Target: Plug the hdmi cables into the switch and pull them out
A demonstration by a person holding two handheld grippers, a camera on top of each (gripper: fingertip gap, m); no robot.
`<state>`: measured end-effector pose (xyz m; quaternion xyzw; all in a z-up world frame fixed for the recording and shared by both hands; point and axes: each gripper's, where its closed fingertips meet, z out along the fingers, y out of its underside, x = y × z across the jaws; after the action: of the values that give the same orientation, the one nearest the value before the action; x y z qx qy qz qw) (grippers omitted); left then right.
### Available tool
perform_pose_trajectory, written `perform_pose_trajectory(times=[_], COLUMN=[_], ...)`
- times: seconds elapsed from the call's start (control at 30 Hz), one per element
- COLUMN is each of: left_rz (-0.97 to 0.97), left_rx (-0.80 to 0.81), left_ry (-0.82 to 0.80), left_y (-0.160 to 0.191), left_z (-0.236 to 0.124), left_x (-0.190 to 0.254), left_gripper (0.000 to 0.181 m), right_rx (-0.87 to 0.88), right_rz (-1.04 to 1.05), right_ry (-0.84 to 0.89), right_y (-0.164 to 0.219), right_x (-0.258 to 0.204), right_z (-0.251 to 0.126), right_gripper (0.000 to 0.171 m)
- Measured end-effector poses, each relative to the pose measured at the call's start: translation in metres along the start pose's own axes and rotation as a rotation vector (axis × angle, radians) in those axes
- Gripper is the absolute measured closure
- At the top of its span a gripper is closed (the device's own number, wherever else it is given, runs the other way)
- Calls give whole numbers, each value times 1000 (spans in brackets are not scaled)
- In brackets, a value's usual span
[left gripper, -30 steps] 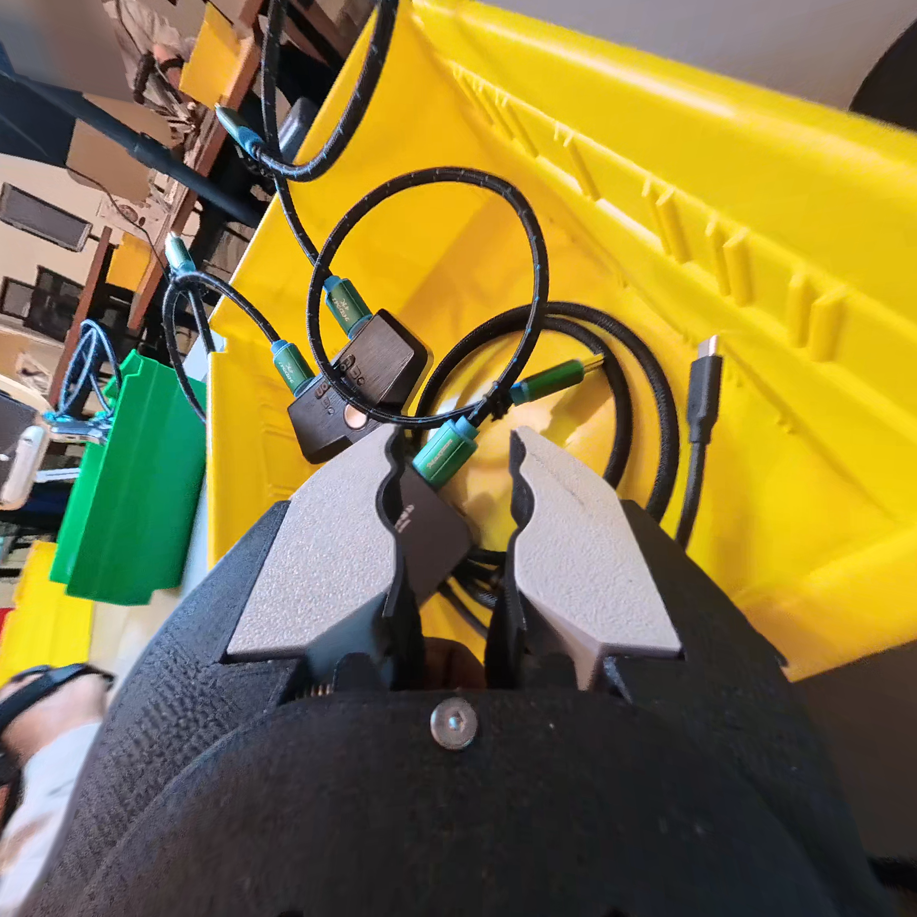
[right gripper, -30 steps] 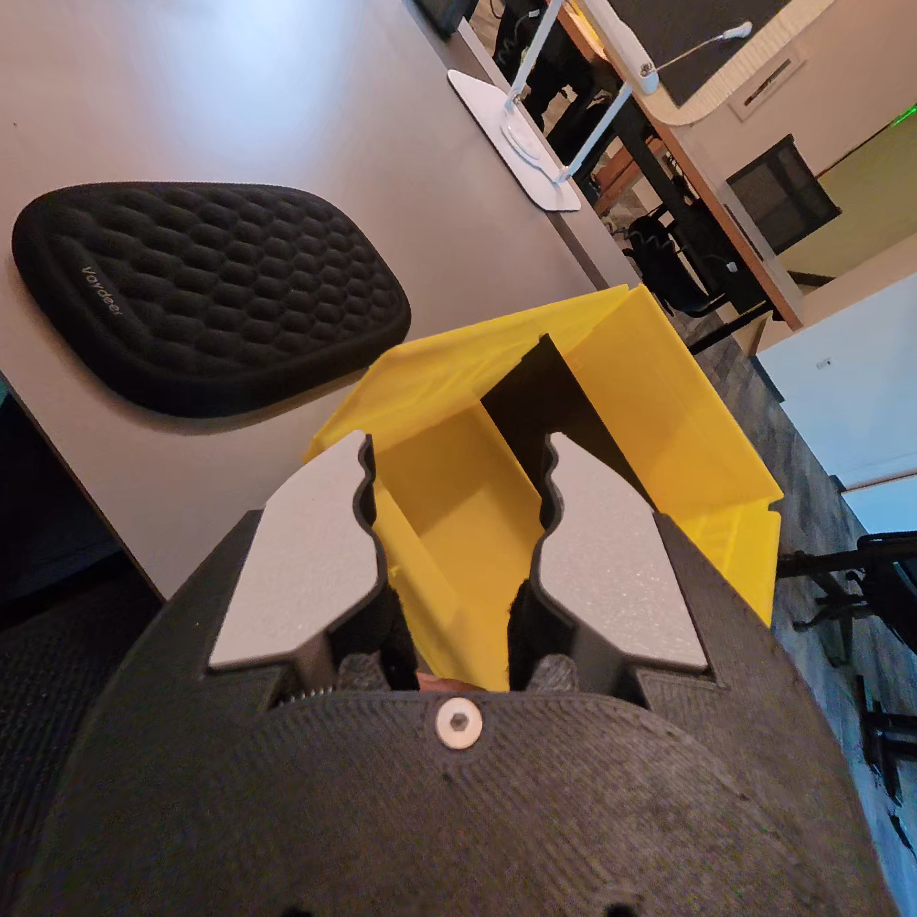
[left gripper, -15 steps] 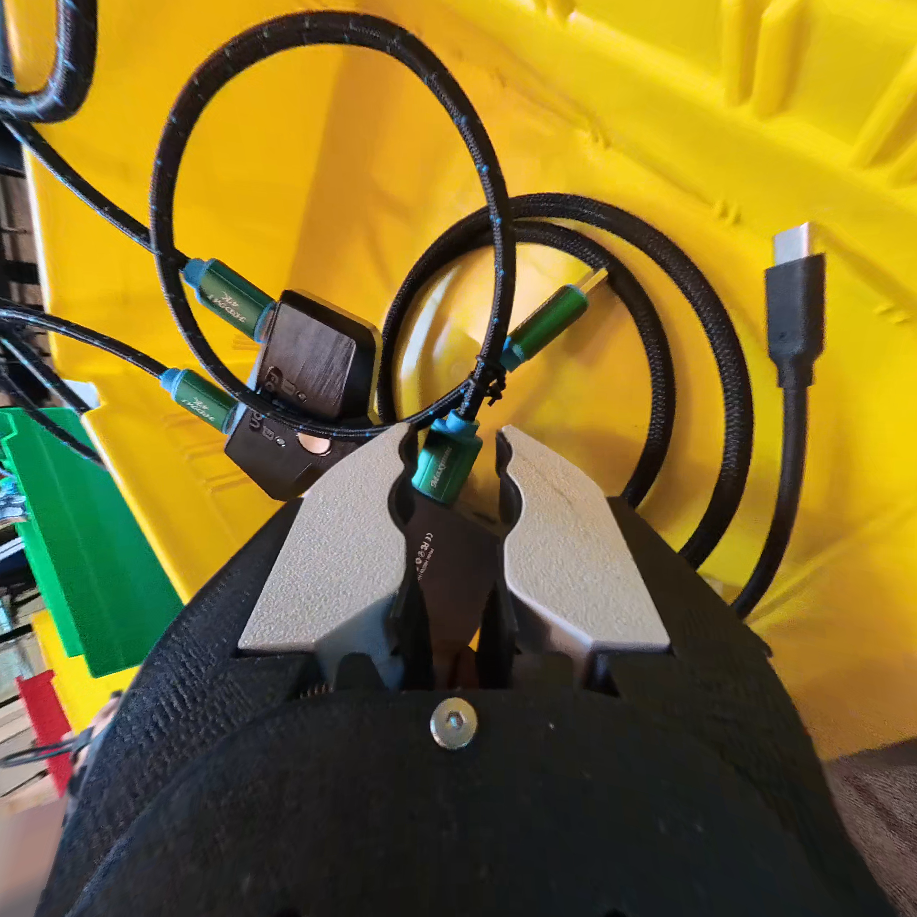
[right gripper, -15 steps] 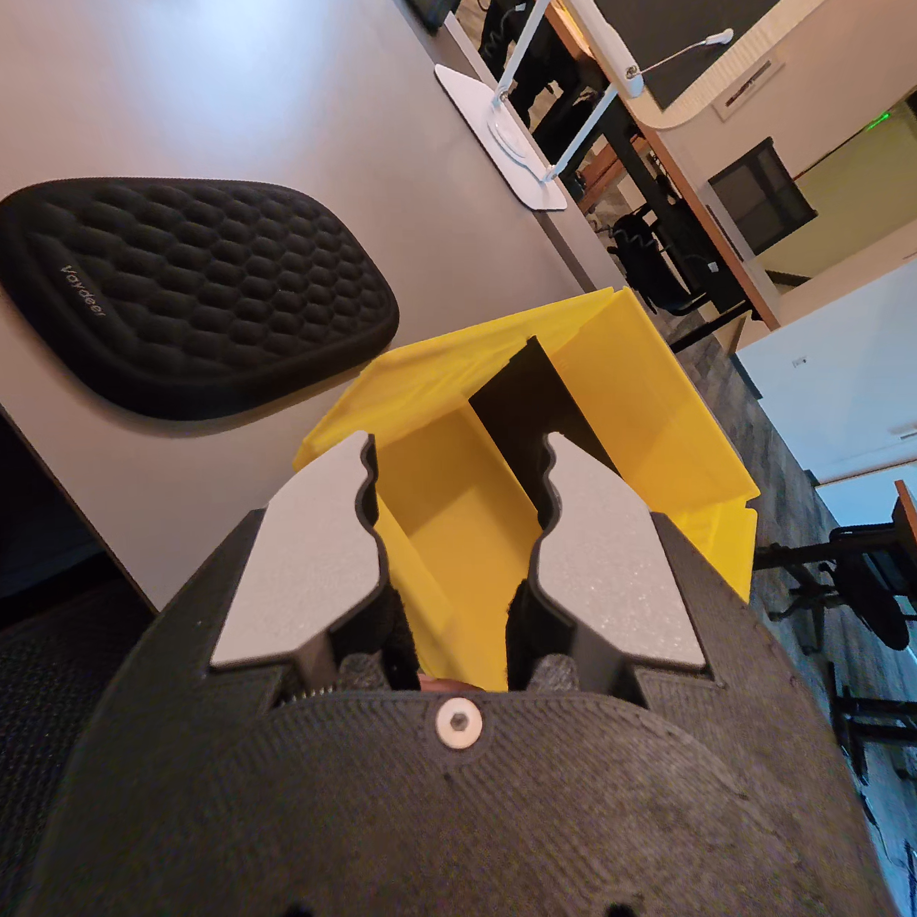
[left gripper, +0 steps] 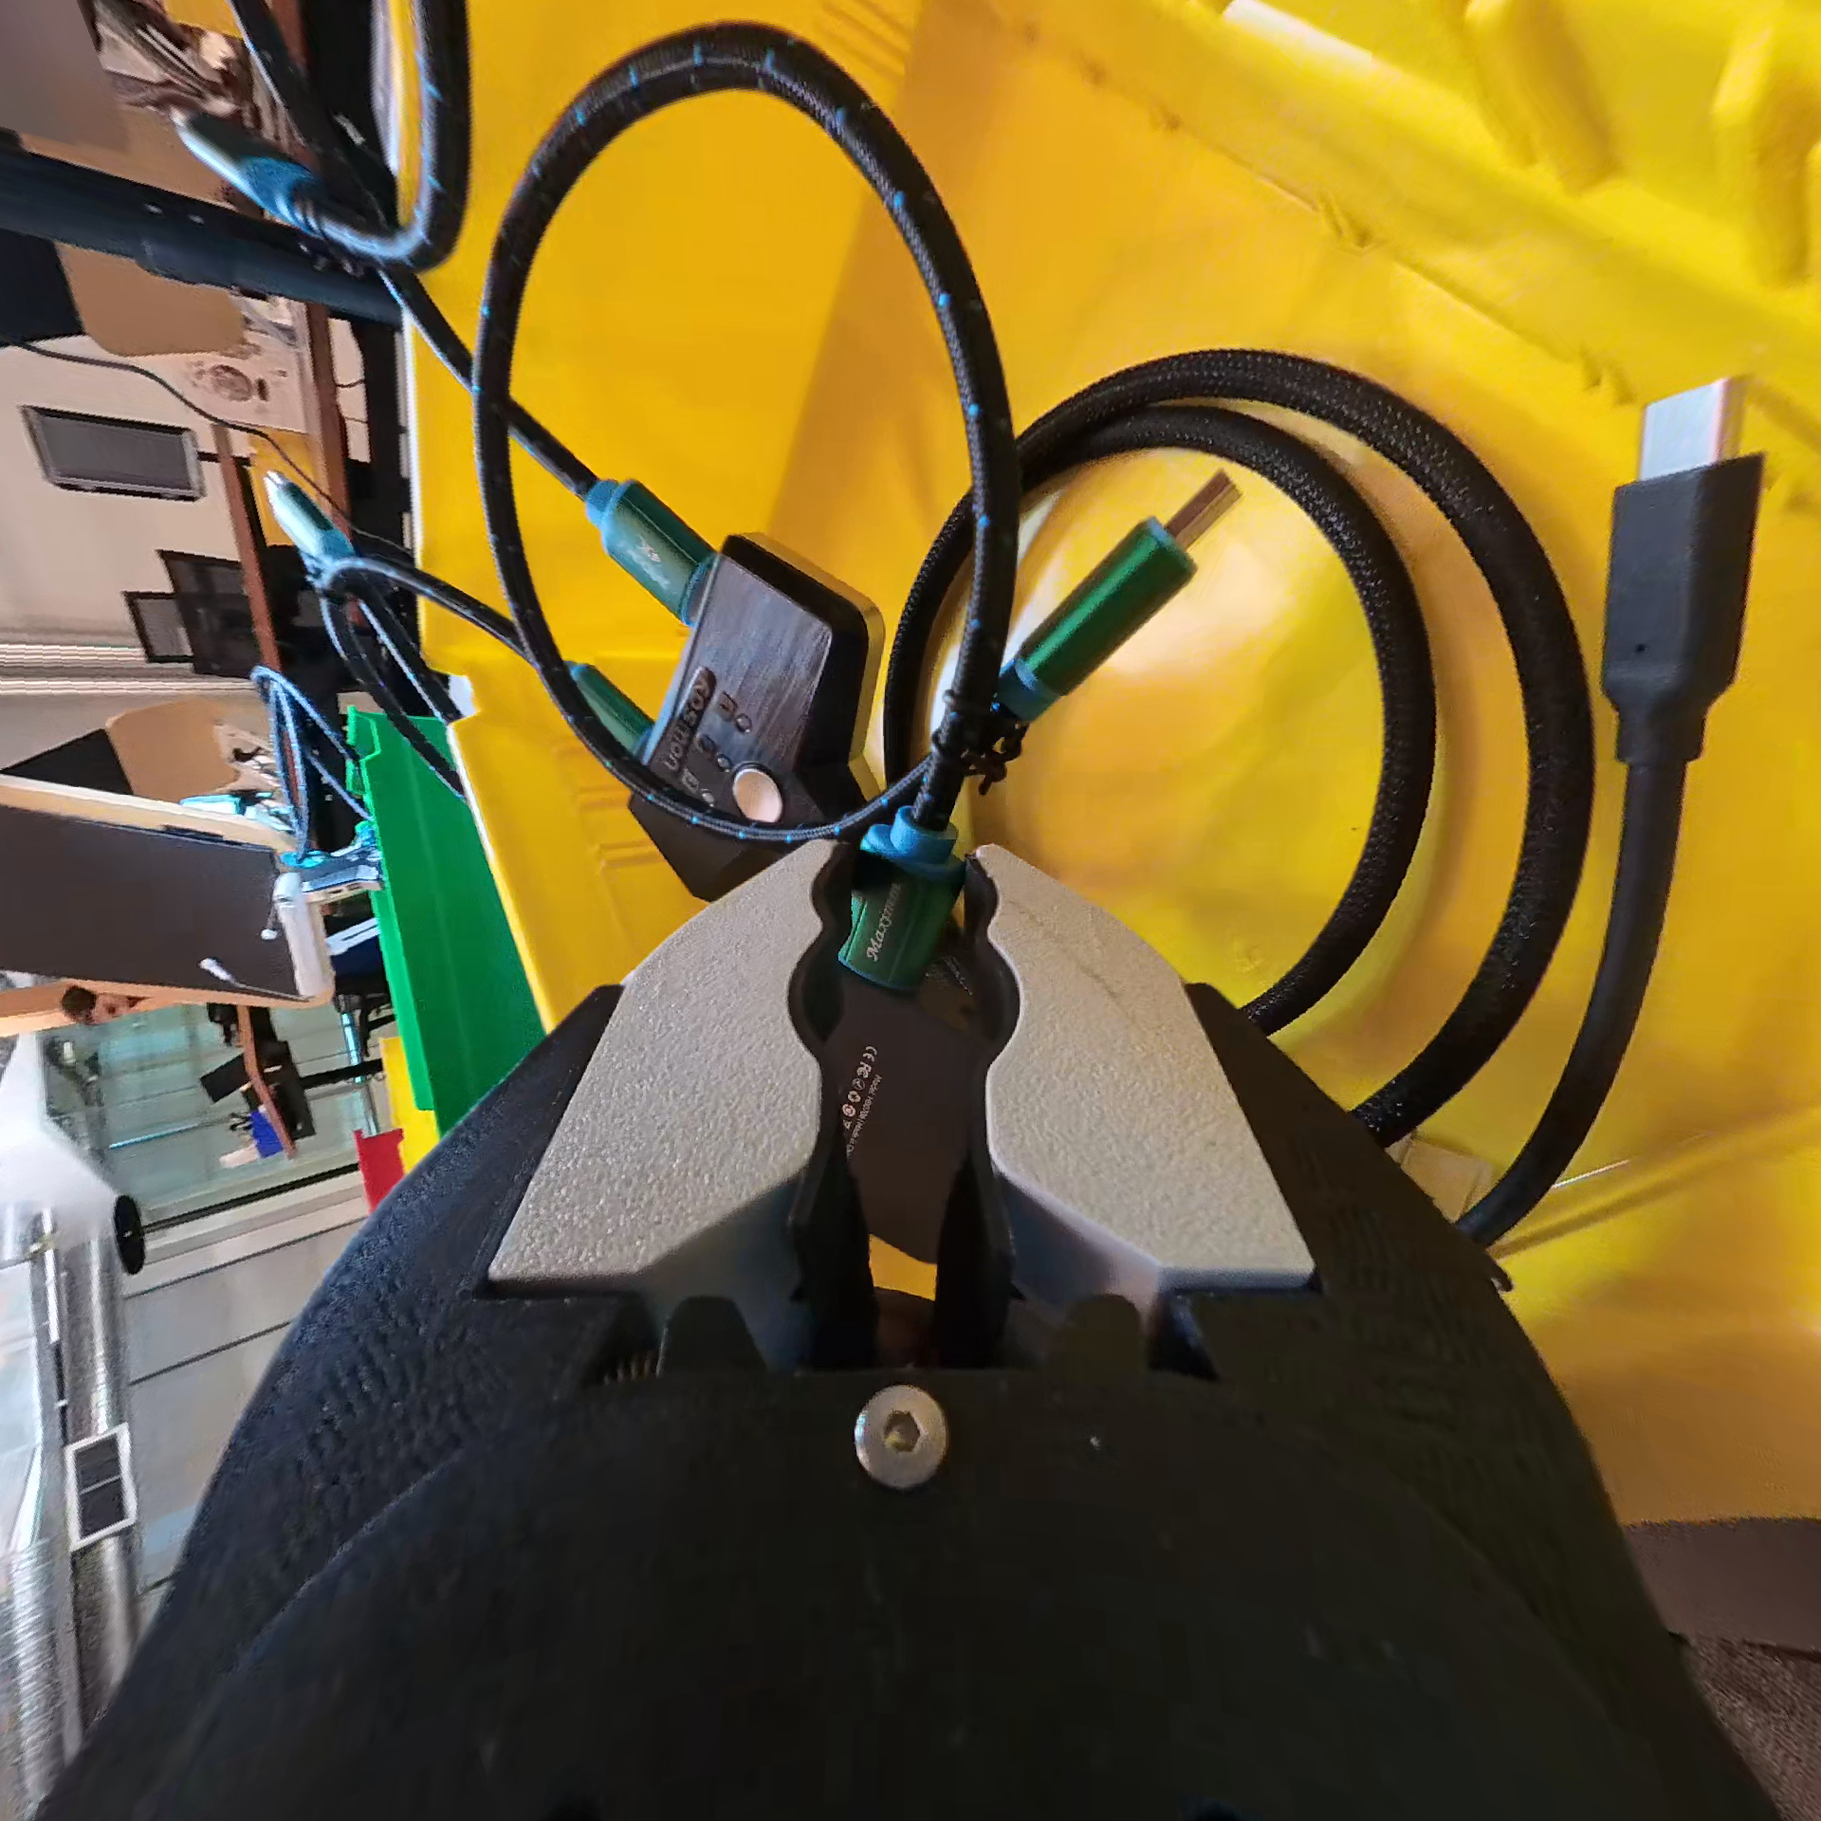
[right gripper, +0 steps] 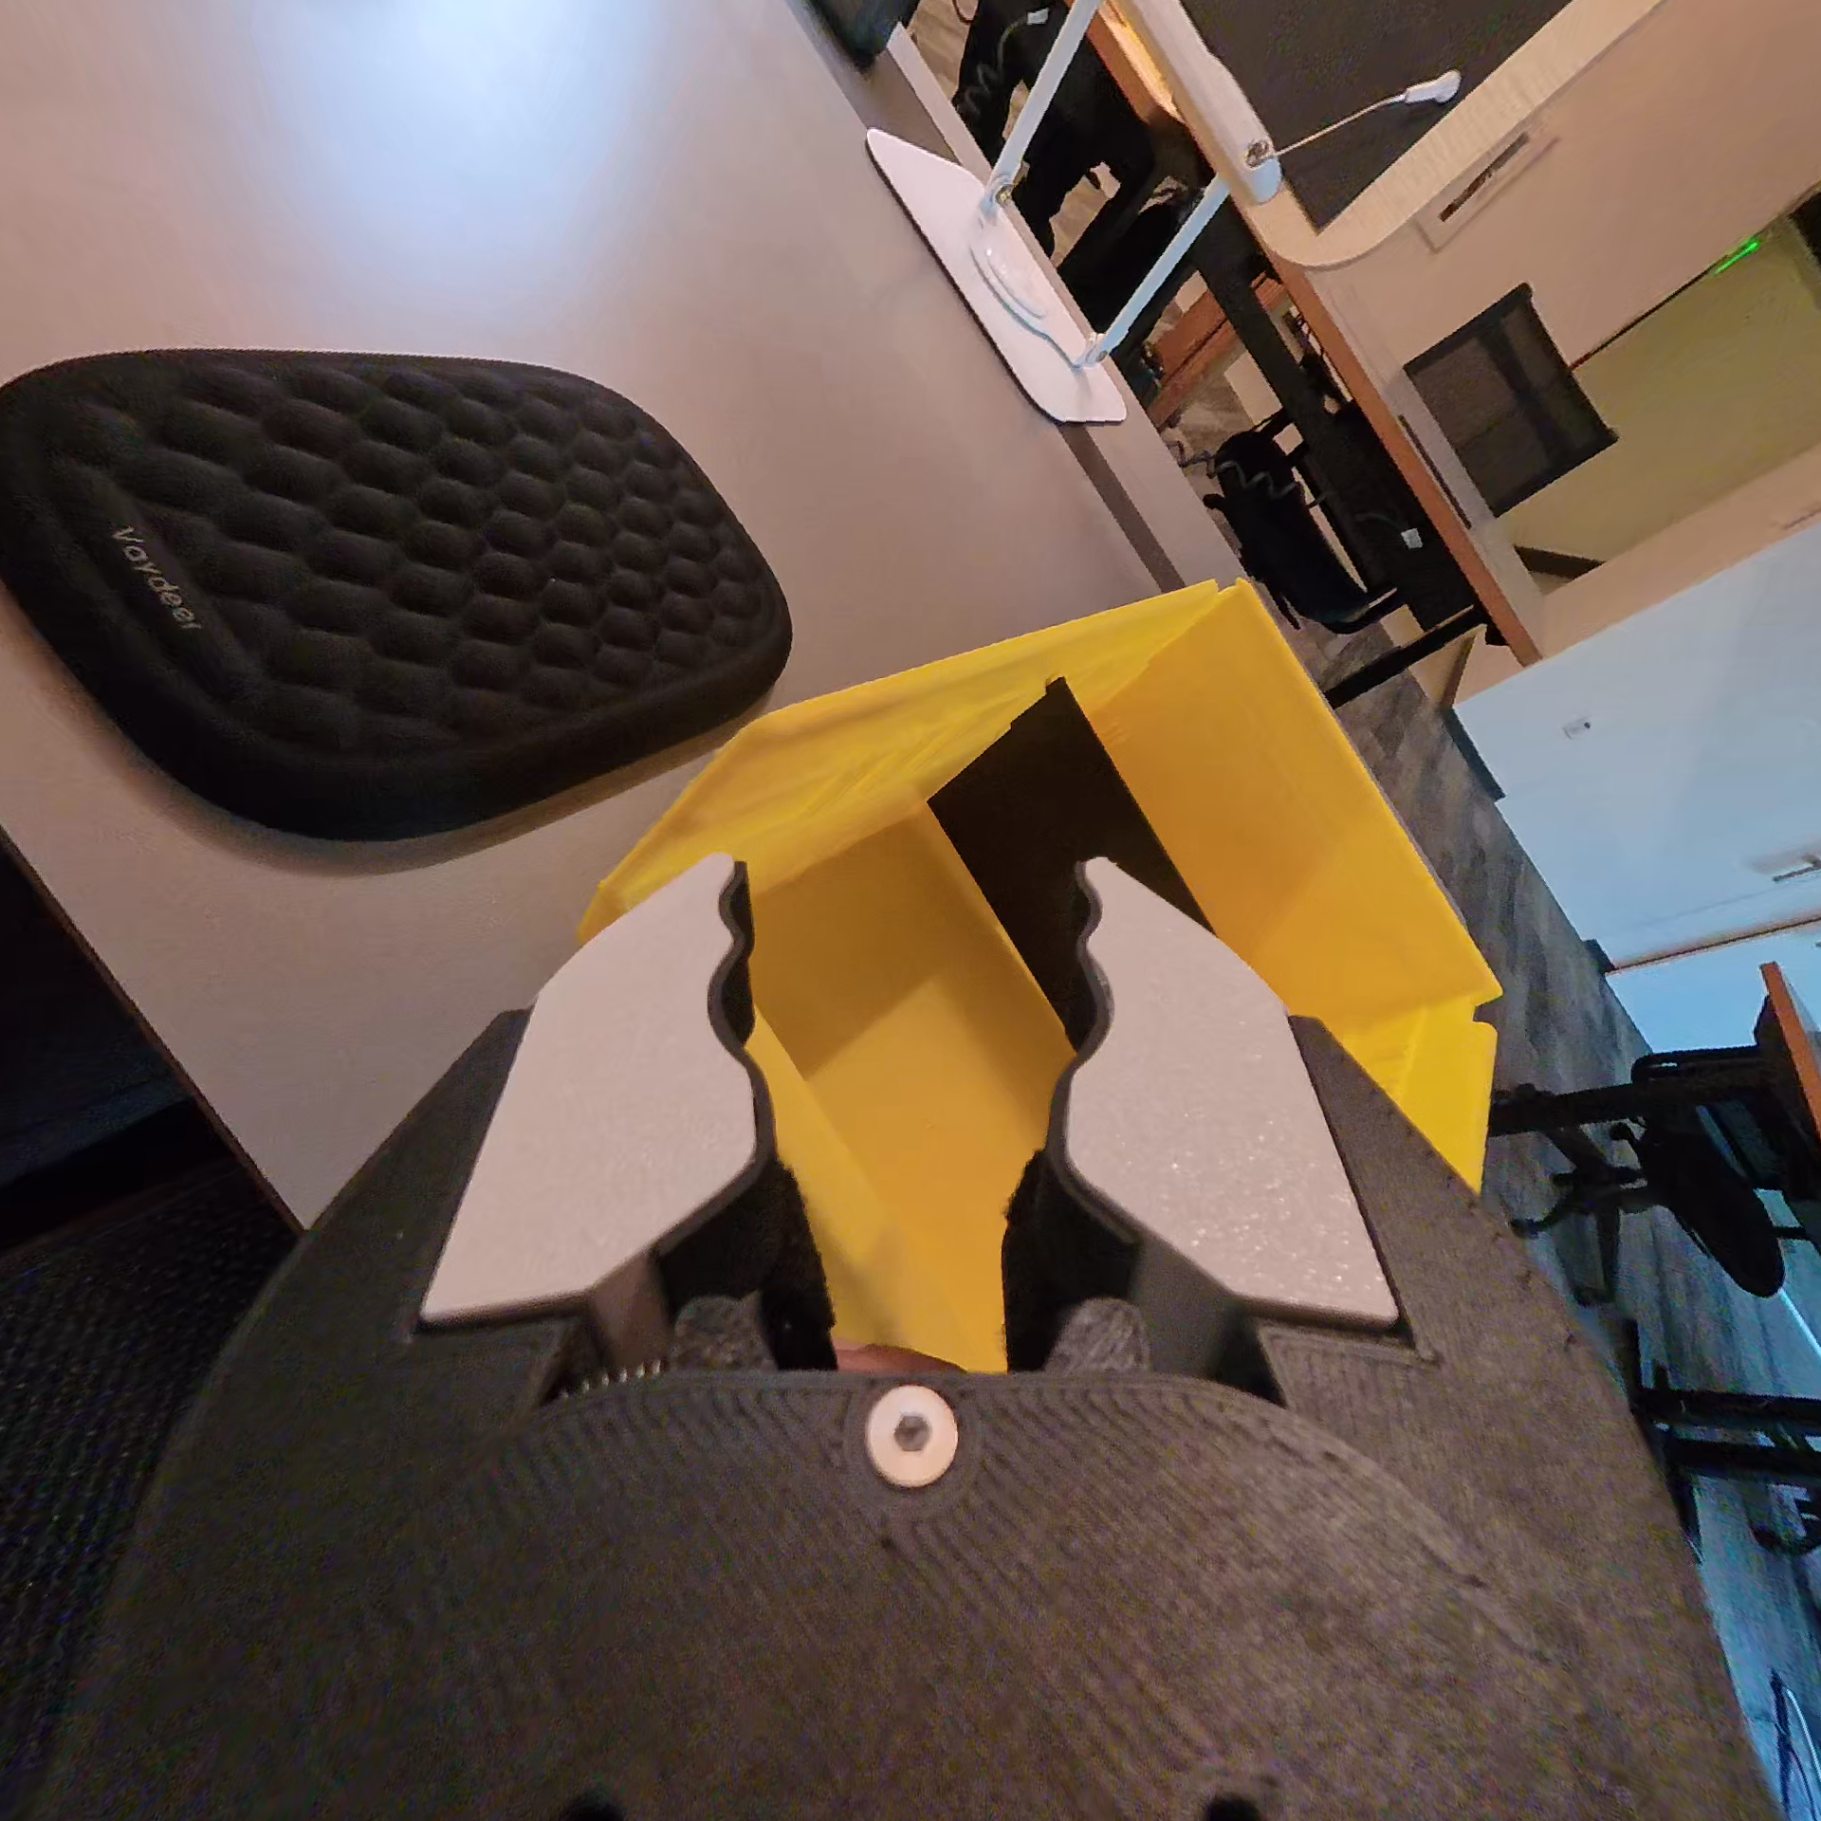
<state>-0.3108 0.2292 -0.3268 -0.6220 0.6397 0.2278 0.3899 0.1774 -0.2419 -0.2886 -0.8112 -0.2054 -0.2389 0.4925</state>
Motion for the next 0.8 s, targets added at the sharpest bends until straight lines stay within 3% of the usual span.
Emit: perform_pose_trajectory(times=[0.47, 0.8], left_rz=[-57, -78], left_rx=[131, 160], left_ry=[-266, -327], left_y=[-27, -33], left_z=[-39, -44], left_x=[-36, -42], left_gripper=[164, 168], right_rx=[-17, -18], right_rz=[-1, 1], right_ry=[-15, -12], right_y=[2, 3], right_x=[-2, -2], right_z=[3, 3], right_gripper=[109, 109])
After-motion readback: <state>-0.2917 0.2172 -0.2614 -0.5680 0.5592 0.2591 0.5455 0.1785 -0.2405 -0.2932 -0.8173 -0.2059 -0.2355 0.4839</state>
